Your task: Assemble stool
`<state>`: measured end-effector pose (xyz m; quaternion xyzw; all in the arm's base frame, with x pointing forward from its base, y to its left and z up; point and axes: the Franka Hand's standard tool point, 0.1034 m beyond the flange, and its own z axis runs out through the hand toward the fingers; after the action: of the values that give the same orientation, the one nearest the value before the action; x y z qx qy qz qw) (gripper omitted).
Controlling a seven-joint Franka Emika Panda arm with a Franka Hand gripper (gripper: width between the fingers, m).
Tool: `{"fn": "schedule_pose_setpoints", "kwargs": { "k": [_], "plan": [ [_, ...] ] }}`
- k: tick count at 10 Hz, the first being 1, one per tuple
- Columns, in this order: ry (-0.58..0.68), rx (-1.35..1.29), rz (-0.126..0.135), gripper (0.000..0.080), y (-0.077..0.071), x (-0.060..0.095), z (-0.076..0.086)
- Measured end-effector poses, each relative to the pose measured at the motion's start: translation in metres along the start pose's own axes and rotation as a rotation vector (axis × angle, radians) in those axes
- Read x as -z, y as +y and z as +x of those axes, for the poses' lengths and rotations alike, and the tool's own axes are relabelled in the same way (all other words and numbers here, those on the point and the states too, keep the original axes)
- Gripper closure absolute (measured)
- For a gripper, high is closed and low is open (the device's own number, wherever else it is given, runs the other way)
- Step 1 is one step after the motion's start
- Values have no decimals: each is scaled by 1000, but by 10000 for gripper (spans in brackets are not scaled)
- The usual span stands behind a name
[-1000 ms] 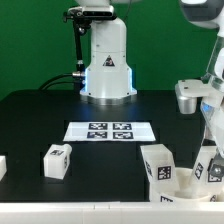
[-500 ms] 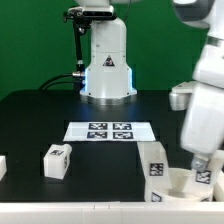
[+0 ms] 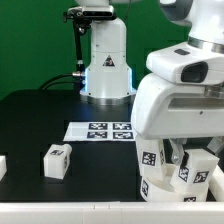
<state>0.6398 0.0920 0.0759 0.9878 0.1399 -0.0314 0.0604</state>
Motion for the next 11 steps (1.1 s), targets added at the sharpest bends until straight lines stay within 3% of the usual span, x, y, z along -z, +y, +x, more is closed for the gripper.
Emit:
{"fn": "schedule_pose_setpoints", "kwargs": {
  "k": [1, 5, 11],
  "plan": [
    [0, -51, 0, 463, 0, 0, 0],
    [-40, -770, 130, 463, 17, -4, -4],
    [-42, -1037, 121, 454, 23, -5, -5]
  ]
}}
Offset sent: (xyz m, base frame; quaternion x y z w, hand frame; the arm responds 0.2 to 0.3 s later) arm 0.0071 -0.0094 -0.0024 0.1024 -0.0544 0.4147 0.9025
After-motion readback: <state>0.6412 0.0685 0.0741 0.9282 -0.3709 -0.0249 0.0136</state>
